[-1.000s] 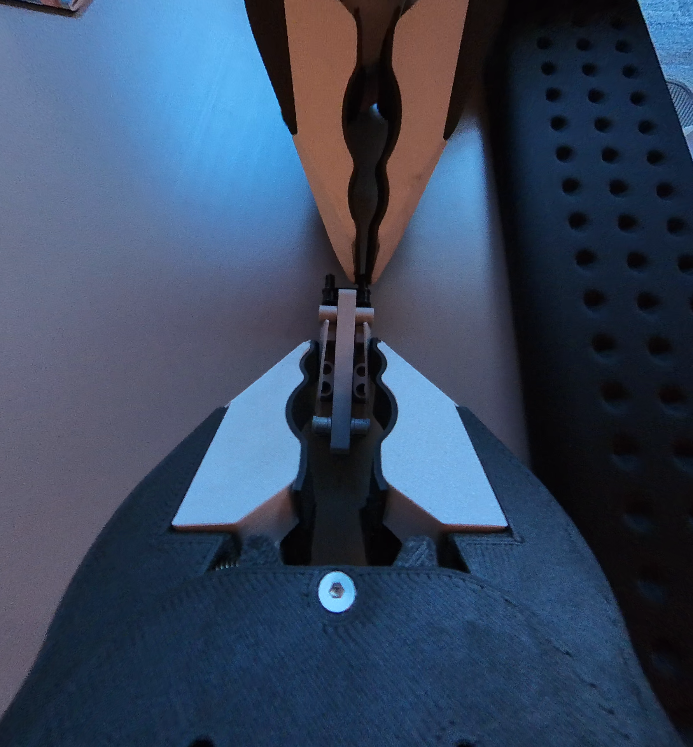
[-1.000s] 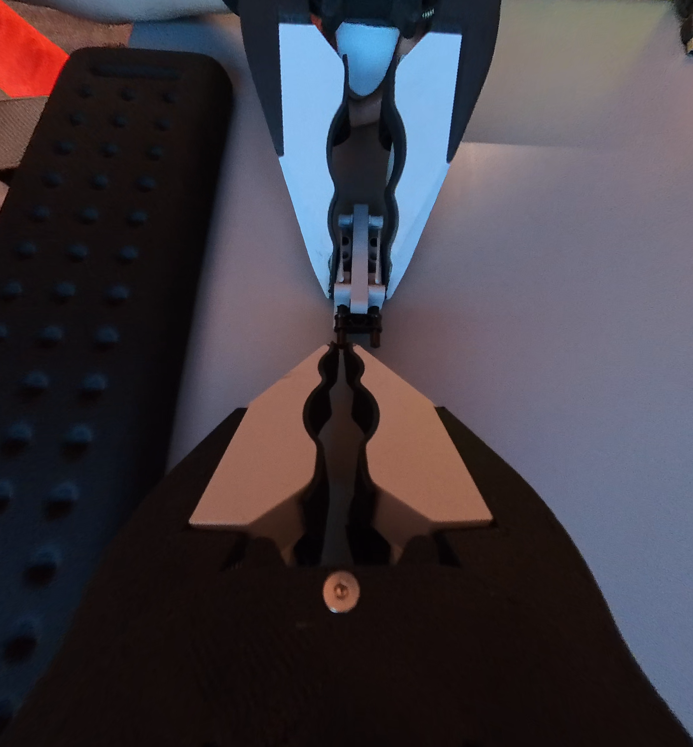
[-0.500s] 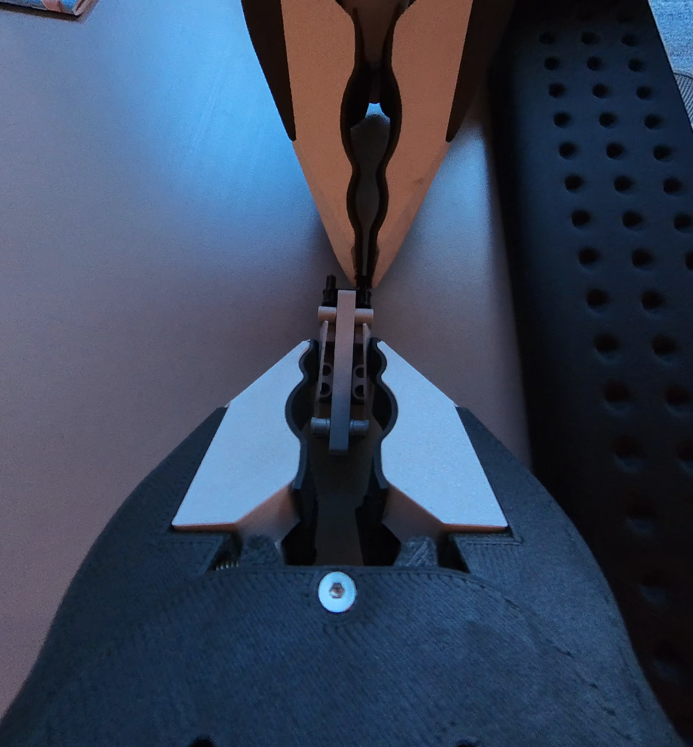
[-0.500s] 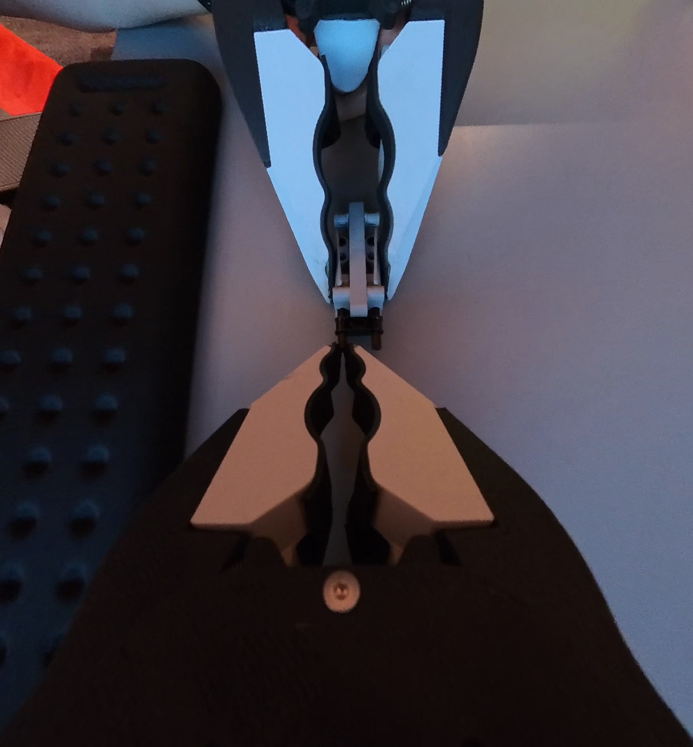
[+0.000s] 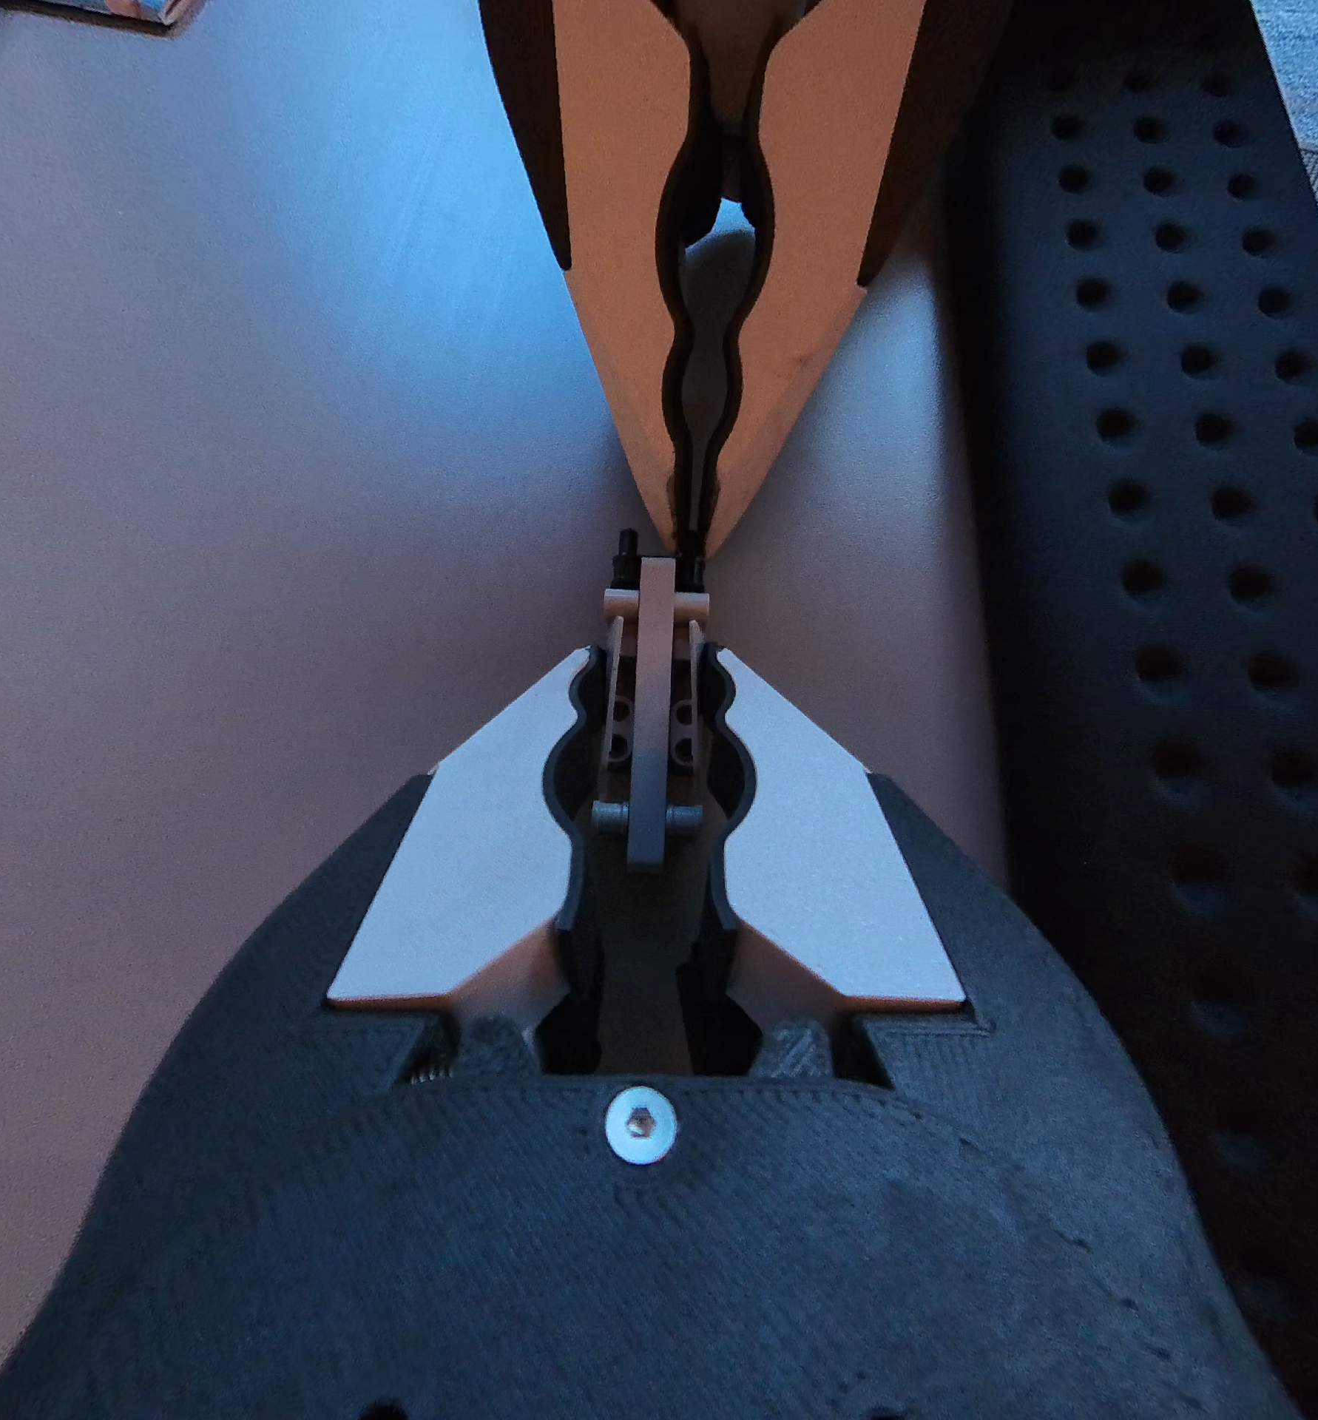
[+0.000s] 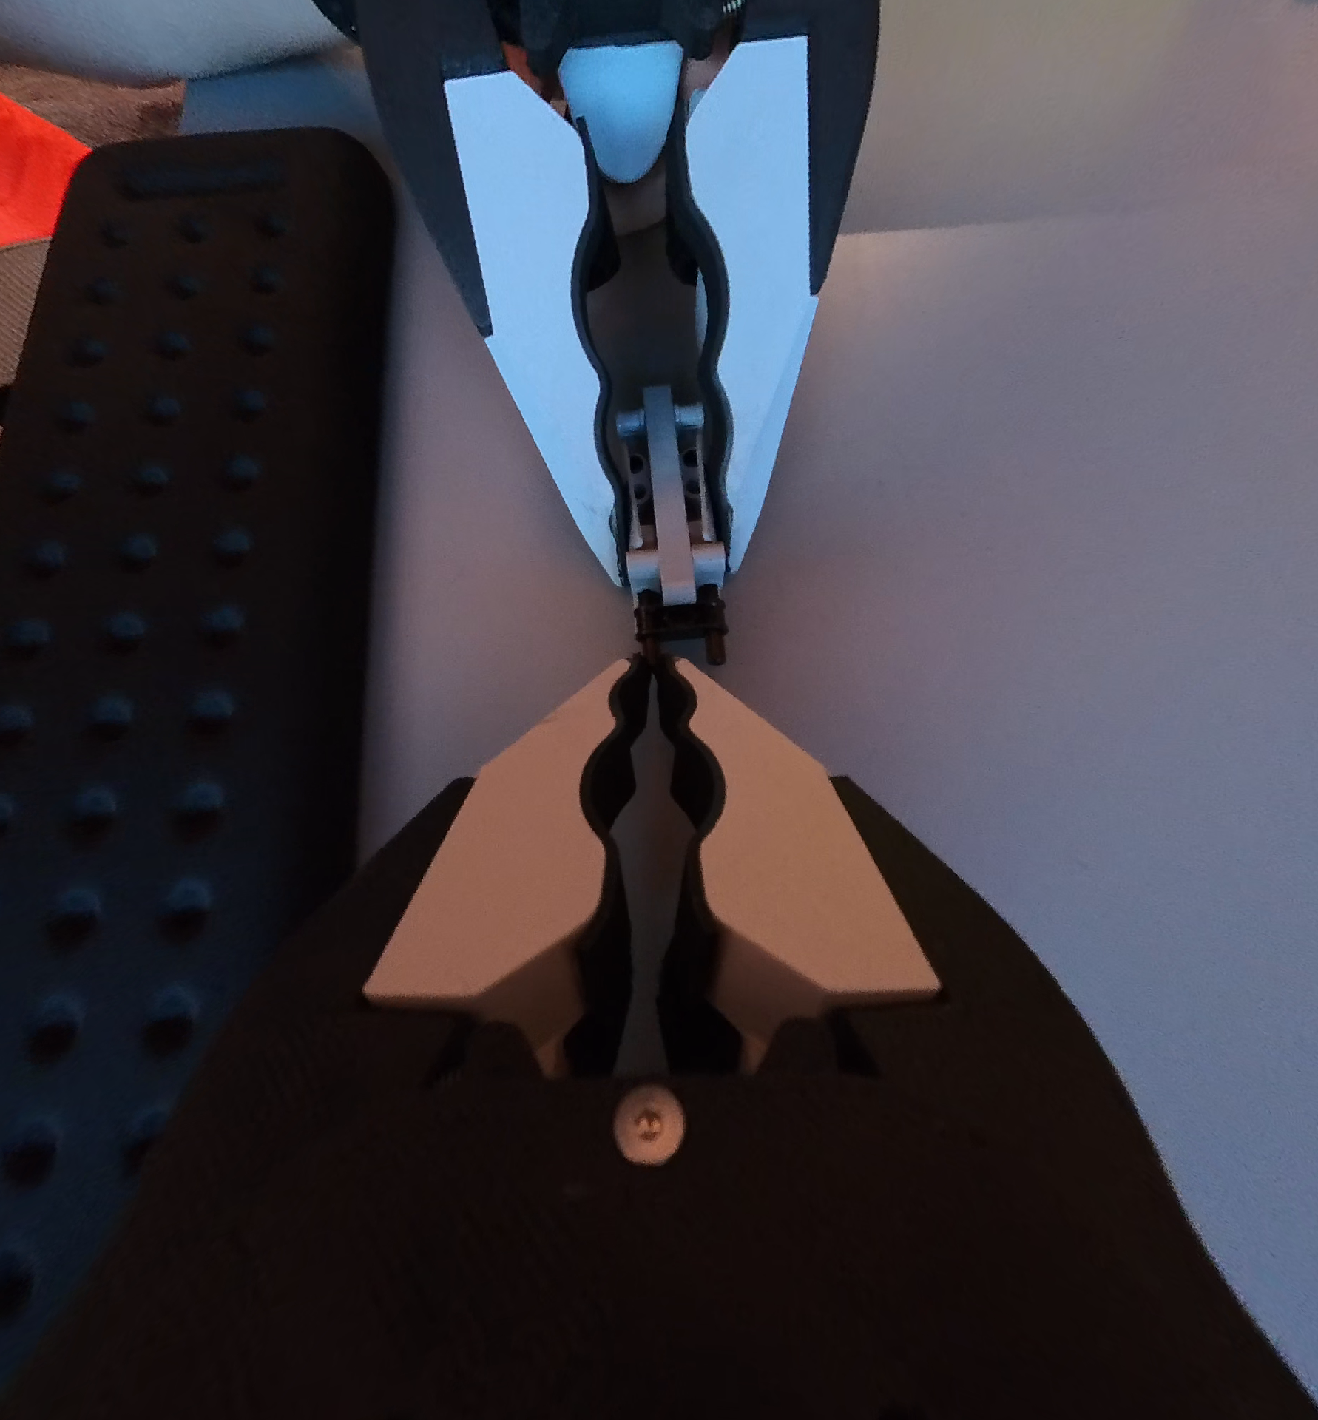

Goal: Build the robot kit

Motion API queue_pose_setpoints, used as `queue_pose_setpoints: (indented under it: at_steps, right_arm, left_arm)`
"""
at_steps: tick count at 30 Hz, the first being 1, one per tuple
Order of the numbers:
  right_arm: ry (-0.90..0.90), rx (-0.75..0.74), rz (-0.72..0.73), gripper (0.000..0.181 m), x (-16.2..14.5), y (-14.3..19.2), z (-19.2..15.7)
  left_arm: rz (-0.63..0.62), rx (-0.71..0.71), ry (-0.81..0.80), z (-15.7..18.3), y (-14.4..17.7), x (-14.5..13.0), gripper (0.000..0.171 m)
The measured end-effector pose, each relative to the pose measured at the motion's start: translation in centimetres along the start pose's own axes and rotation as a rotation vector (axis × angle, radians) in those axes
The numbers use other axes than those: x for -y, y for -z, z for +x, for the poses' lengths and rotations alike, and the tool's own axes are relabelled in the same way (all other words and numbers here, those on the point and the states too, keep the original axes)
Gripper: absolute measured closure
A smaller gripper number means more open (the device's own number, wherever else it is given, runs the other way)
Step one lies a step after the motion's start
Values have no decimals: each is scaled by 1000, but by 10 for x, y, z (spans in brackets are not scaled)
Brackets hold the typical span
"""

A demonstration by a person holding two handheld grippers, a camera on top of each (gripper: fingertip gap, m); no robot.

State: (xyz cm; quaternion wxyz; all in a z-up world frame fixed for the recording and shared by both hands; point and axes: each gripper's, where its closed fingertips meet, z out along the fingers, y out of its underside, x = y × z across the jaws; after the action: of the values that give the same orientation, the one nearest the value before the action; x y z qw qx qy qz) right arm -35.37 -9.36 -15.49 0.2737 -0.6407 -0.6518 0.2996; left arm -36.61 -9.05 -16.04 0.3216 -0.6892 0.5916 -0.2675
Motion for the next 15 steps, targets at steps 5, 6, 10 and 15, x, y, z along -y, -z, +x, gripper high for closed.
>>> queue_pose_setpoints:
  at_steps: [5, 6, 10, 15]
  right_arm:
    - [-51, 127, 14, 174, -3, 5, -5]
    - [-44, 136, 20, 173, -4, 7, -6]
    - [3, 37, 74, 176, -4, 15, 12]
    - [60, -5, 87, 170, 1, 8, 15]
  left_arm:
    - [2, -11, -18, 3, -1, 1, 148]
    - [2, -11, -22, 3, -1, 1, 148]
    - [3, -18, -20, 3, -1, 1, 148]
    - [3, -23, -18, 4, -1, 1, 148]
